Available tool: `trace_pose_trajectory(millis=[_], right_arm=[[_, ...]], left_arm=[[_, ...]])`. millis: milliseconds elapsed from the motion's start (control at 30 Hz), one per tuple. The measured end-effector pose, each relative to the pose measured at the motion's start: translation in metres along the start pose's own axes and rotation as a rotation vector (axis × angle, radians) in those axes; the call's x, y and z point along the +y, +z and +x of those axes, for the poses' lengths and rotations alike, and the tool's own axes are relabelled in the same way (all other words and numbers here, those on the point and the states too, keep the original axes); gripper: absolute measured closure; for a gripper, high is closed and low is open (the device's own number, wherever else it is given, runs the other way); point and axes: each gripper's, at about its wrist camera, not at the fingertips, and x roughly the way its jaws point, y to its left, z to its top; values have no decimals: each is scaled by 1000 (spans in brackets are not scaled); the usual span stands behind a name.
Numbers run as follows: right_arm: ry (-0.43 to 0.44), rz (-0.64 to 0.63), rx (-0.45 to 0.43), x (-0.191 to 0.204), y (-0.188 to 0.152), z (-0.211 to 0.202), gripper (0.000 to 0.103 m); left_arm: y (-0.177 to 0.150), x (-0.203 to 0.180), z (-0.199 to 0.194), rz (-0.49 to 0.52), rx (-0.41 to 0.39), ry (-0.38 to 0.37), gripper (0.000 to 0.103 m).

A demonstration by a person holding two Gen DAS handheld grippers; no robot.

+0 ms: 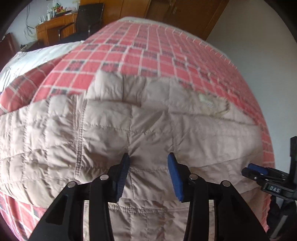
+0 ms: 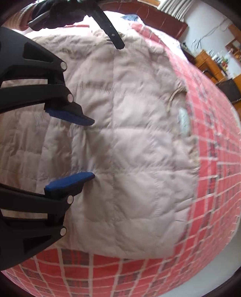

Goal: Fold large clothes

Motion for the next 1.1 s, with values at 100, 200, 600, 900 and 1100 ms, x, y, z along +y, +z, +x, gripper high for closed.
trace_pose_trajectory(millis=[100,200,600,900,1100], right_arm=[[1,4,2,-4,-1,13,51],[-10,0,-9,-3,-1,15,50],[86,-46,-107,27,-13,-52,39],[86,-140,-75,69,-19,-41,39],[83,-129,-43,79,-13,-23,39]], left_arm=[[-7,5,20,-18,37,-6,60],[-8,-1,25,20,30,20,60],[-26,46,-69,-100,-95,-10,46],[-91,216,-116,-422,-128,331,43],[-115,309,-122,-649,-176,311,45]])
